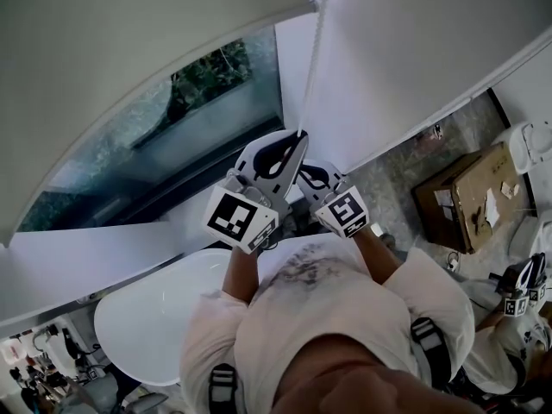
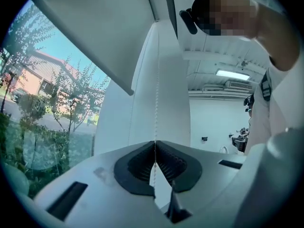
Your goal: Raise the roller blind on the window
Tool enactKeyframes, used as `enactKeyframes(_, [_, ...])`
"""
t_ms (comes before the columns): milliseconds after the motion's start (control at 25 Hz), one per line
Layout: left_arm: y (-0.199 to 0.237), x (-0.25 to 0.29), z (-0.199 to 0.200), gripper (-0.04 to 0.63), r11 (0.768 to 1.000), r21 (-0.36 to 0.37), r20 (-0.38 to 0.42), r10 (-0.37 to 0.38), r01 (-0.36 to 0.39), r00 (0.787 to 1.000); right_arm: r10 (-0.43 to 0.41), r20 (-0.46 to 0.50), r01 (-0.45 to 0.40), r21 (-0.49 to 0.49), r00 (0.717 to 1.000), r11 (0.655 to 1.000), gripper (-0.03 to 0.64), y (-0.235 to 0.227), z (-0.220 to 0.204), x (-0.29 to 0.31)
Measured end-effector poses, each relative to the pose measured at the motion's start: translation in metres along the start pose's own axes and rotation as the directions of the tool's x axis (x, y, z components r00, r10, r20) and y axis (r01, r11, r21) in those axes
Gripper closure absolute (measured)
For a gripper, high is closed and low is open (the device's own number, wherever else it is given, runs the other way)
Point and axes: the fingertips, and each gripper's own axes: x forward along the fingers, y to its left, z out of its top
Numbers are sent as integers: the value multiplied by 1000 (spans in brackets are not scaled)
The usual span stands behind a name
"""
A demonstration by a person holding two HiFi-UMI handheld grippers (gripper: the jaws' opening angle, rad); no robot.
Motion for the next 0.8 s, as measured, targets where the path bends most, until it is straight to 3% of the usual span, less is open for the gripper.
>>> enactKeyframes(520, [-13,-18,-41,583,998,-70,-66,-3,-1,998,11,-95,-9,21,995,1000,555,17,-42,-5])
enactKeyframes(800, [5,-16,-68,583,994,-111,-94,12,-23,995,31,-142,-24,46,989,999,555,14,-66,12])
